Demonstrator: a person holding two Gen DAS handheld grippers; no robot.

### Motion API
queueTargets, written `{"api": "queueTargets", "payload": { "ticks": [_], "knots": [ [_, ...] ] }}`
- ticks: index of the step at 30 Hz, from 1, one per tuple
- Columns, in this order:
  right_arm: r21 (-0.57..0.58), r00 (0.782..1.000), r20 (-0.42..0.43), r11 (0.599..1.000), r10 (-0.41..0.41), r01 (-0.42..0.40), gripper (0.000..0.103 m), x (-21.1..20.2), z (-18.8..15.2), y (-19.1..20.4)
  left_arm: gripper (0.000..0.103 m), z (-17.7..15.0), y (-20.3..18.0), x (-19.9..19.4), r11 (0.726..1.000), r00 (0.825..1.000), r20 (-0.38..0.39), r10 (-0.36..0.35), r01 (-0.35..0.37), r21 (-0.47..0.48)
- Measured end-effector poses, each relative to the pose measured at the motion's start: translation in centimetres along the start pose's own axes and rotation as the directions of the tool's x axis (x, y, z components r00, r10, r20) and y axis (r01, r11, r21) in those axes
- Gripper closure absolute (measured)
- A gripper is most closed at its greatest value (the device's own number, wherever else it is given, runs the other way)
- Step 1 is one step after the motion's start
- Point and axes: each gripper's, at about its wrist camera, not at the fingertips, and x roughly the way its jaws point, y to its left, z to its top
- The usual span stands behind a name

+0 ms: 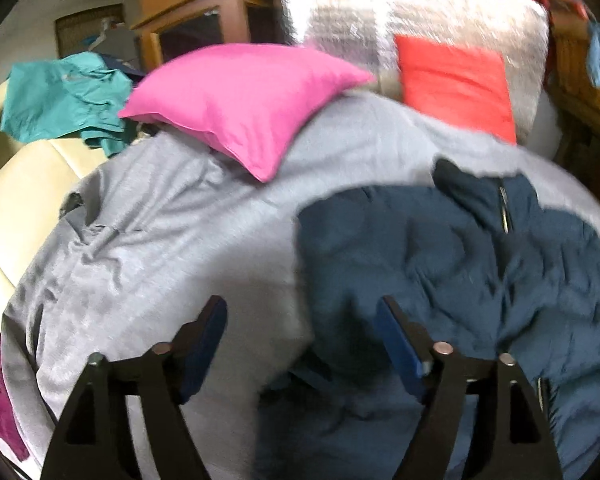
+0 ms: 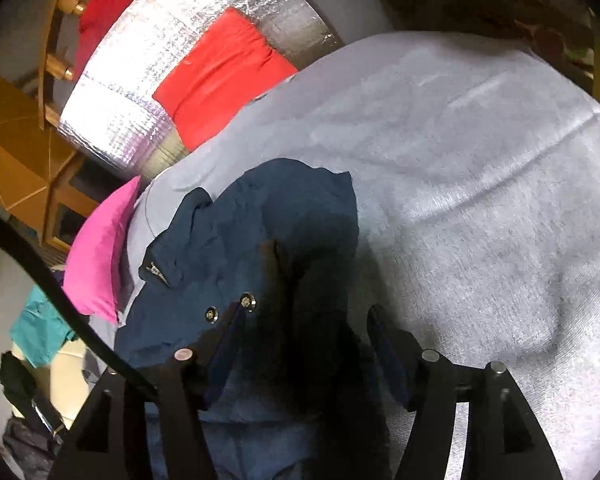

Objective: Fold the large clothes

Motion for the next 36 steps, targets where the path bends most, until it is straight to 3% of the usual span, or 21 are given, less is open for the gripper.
{"api": "queueTargets", "payload": {
  "ticks": [1,5,8,10,13,17,20,24,30,36],
  "knots": [
    [0.003,1.0,-0.01,1.0,0.003,-0.003,0.036,0.3,0.0,-0.1,0.016,0.2,0.8,0.3,1.0,1.0,-0.003,-0.013,0.013,-0.022],
    [0.017,0.997,-0.067,1.0,0.027,-0.026,0.036,1.9,-0.2,-0.3,0.015,-0.1,2.9,3.3,0.989,0.991,-0.112,-0.07,0.055,-0.134],
    [0.004,0.994,-0.108,1.0,0.016,-0.016,0.035,2.9,-0.9,-0.1,0.015,-1.2,3.0,5.9,0.971,0.96,-0.225,-0.164,0.117,-0.208],
    [-0.031,0.994,-0.107,1.0,-0.008,0.005,0.046,3.2,-1.2,0.5,0.016,-1.7,2.8,6.2,0.961,0.953,-0.225,-0.201,0.148,-0.232],
    [-0.079,0.998,-0.065,0.997,-0.015,0.01,0.049,2.4,-1.6,1.6,0.016,-1.4,1.9,5.3,0.955,0.95,-0.197,-0.244,0.199,-0.221],
    [-0.139,0.998,-0.039,0.989,-0.053,0.047,0.049,2.2,-1.9,2.4,0.015,-2.0,0.1,5.9,0.98,0.958,-0.231,-0.17,0.14,-0.14],
    [-0.105,0.992,-0.093,0.992,-0.081,0.071,0.048,3.5,-1.9,1.6,0.015,-2.1,0.6,6.7,0.973,0.948,-0.253,-0.192,0.149,-0.178],
    [-0.085,0.996,-0.07,0.995,-0.049,0.043,0.044,1.5,-1.5,1.4,0.016,-1.7,1.1,5.6,0.972,0.955,-0.23,-0.185,0.144,-0.184],
    [-0.12,1.0,0.024,0.993,0.019,-0.016,0.041,-2.6,-2.0,1.6,0.016,-2.3,0.0,1.2,0.99,0.985,-0.118,-0.126,0.117,-0.081],
    [-0.239,0.993,0.109,0.971,0.048,-0.021,0.039,-5.4,-4.2,3.4,0.016,-3.7,-0.9,-3.0,0.987,0.986,-0.039,-0.162,0.161,-0.021]
  ]
}}
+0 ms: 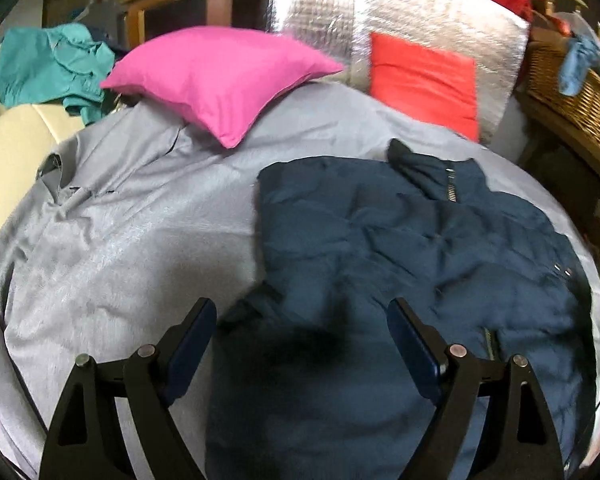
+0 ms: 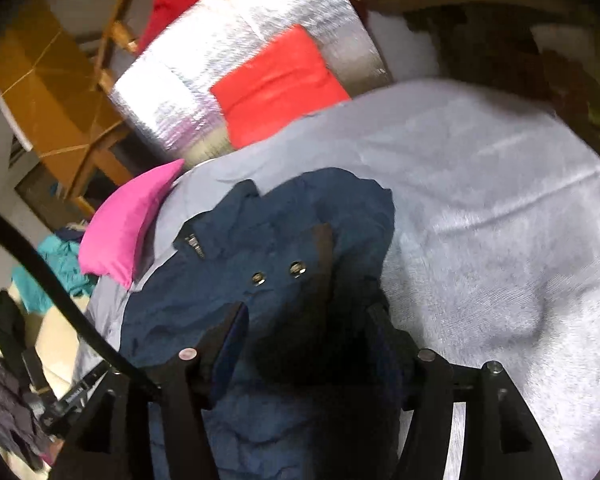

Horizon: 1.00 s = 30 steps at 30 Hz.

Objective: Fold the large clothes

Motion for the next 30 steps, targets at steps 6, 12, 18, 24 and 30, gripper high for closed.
{"api": "queueTargets", "payload": {
  "ticks": [6,12,18,24,30],
  "knots": [
    [-0.107,0.999,0.041,0.994,0.028,-0.023,0.027,-2.2,-2.8,2.1,0.016,-3.3,-1.2,-2.9,0.996,0.998,0.029,0.054,-0.056,0.067],
    [-0.167,0.995,0.06,0.983,0.082,-0.071,0.027,-5.0,-6.4,3.7,0.016,-7.6,-3.2,-6.1,0.992,0.998,0.046,0.042,-0.047,0.118],
    [-0.199,0.984,0.091,0.971,0.155,-0.134,0.027,-8.6,-10.2,5.2,0.016,-10.6,-4.9,-10.1,0.991,0.998,0.06,-0.026,0.018,0.135],
    [-0.212,0.978,0.091,0.963,0.188,-0.165,0.027,-11.1,-13.1,5.6,0.016,-12.2,-6.3,-13.9,0.979,0.994,0.105,0.01,-0.031,0.203],
    [-0.213,0.976,0.087,0.961,0.198,-0.176,0.027,-13.5,-15.0,5.4,0.016,-12.9,-7.2,-16.9,0.962,0.988,0.151,0.039,-0.077,0.262]
  ]
}}
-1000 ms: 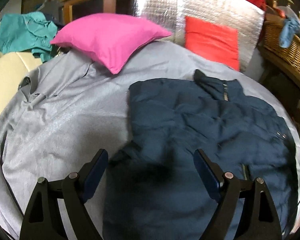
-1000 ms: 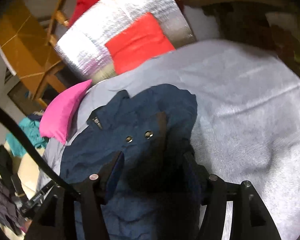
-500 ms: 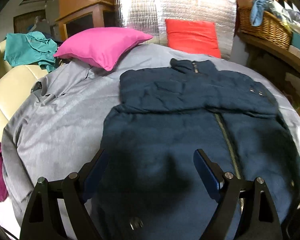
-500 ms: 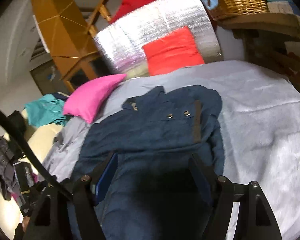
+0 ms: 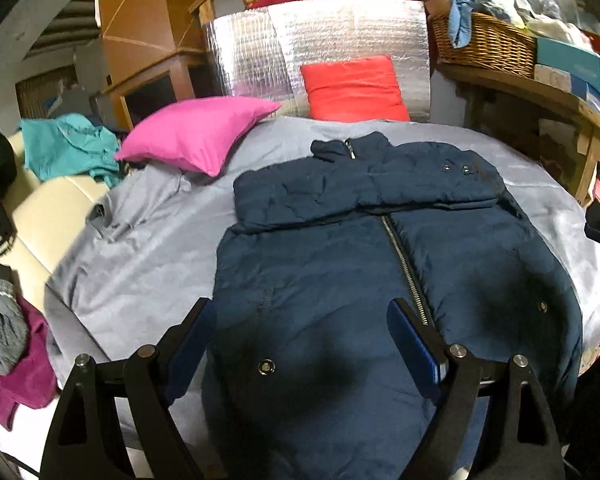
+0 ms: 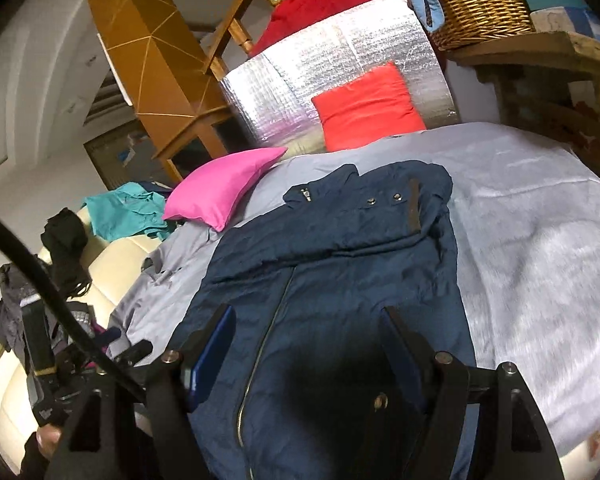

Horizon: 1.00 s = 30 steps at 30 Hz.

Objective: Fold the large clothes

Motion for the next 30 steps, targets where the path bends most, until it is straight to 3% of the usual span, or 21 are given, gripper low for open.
{"api": "queueTargets", "payload": {
  "ticks": [7,21,26,30],
  "knots": [
    [-0.04,1.0,-0.024,0.999,-0.014,0.014,0.027,-3.0,-2.2,0.5,0.016,-0.2,-0.3,-2.2,0.998,0.999,0.031,0.041,-0.042,0.049],
    [0.003,0.997,-0.046,0.998,-0.061,0.061,0.026,-5.9,-4.3,-1.4,0.016,-2.3,-0.1,-3.3,0.993,0.996,-0.009,0.086,-0.085,0.082],
    [-0.006,0.995,-0.046,0.996,-0.091,0.091,0.024,-6.3,-4.6,-1.6,0.016,-3.6,0.5,-2.5,0.997,0.995,-0.091,0.046,-0.04,0.065],
    [0.014,0.991,-0.076,0.993,-0.112,0.113,0.023,-6.5,-5.3,-2.9,0.016,-5.5,2.3,-1.3,1.0,0.983,-0.182,0.02,-0.022,-0.01]
  ]
}}
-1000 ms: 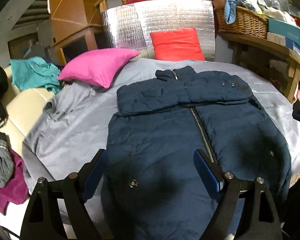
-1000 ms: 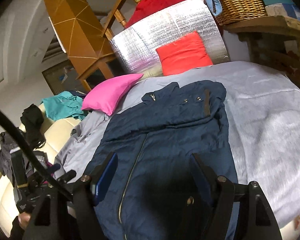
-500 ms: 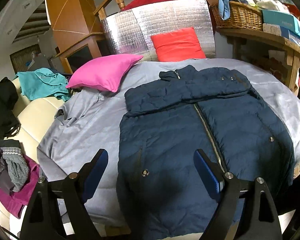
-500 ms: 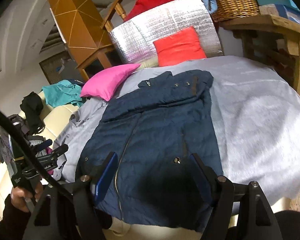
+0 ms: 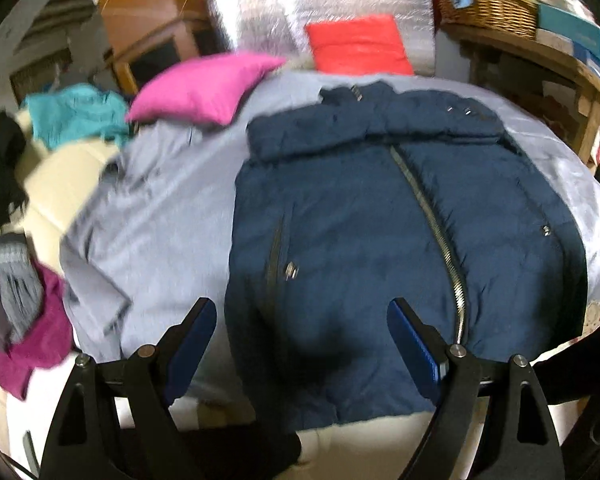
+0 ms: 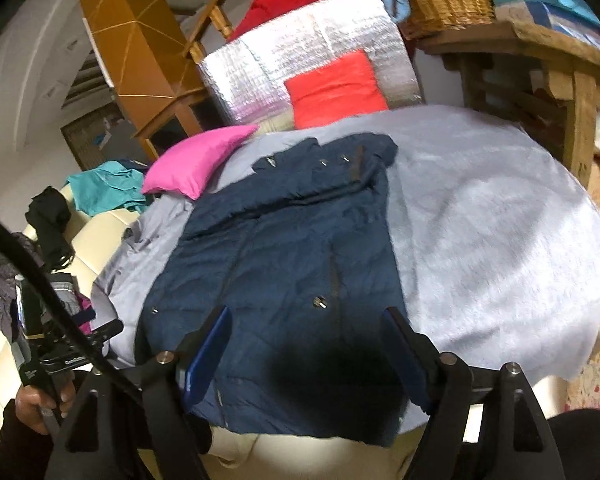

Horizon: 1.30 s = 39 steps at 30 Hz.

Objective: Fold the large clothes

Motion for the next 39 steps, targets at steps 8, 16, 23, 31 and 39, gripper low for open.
{"api": "queueTargets", "payload": {
  "ticks": [8,16,23,31,39],
  "knots": [
    [0.132,0.998,-0.063,0.991,-0.007,0.015,0.023,0.9,-1.0,-3.9,0.016,-1.1,0.9,2.2,0.998,0.996,-0.058,0.06,-0.061,-0.006],
    [0.157,0.988,-0.156,0.987,-0.017,0.042,0.023,2.7,-2.4,-5.0,0.016,-2.2,2.9,4.2,0.995,0.988,-0.137,0.065,-0.075,-0.073],
    [0.13,0.987,-0.162,0.991,0.008,0.013,0.023,3.2,-2.7,-4.2,0.016,-1.8,3.0,2.6,0.993,0.993,-0.082,0.083,-0.09,-0.075],
    [0.116,0.985,-0.175,0.993,0.007,0.014,0.023,3.9,-2.6,-3.8,0.016,-1.7,3.1,1.6,0.993,0.995,-0.055,0.088,-0.092,-0.073],
    [0.116,0.983,-0.186,0.993,0.007,0.015,0.023,4.2,-2.7,-3.7,0.016,-1.7,3.2,1.6,0.992,0.994,-0.058,0.092,-0.096,-0.077]
  ]
}}
